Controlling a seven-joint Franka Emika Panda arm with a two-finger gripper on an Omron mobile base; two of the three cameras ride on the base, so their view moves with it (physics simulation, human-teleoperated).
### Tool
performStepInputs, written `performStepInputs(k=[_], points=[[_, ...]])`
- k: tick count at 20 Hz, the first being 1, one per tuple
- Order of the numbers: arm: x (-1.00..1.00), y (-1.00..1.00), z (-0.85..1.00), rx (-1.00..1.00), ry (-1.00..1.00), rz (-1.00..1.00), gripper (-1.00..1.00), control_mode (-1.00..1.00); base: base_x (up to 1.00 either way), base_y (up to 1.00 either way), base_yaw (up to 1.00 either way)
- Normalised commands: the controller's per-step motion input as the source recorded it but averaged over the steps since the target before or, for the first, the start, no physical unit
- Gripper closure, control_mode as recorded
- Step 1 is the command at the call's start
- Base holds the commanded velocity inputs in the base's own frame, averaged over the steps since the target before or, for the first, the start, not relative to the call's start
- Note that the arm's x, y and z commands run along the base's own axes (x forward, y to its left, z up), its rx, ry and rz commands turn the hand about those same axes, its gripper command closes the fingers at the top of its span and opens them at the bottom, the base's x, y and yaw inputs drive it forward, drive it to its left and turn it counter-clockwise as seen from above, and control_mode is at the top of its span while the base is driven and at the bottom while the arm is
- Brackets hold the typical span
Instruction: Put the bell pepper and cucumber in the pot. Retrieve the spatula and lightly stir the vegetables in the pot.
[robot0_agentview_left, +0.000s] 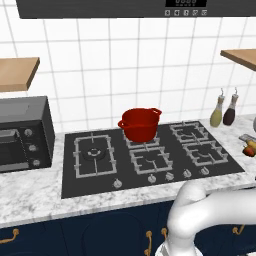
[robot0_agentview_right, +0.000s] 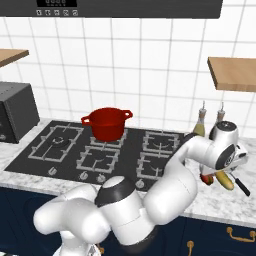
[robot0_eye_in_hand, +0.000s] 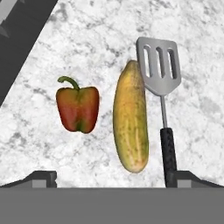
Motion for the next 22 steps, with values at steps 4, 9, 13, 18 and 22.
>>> performStepInputs(k=[4, 9, 13, 18, 22], points=[[0.00, -0.06, -0.26, 0.00, 0.00, 0.00, -1.00, -1.00, 0.00, 0.00, 0.00], [0.00, 0.00, -0.20, 0.00, 0.00, 0.00, -1.00, -1.00, 0.00, 0.00, 0.00], [0.02, 0.00, -0.18, 0.00, 0.00, 0.00, -1.00, -1.00, 0.00, 0.00, 0.00], [0.06, -0.05, -0.14, 0.00, 0.00, 0.02, -1.00, -1.00, 0.00, 0.00, 0.00], [0.09, -0.10, -0.13, 0.00, 0.00, 0.02, -1.00, -1.00, 0.00, 0.00, 0.00]])
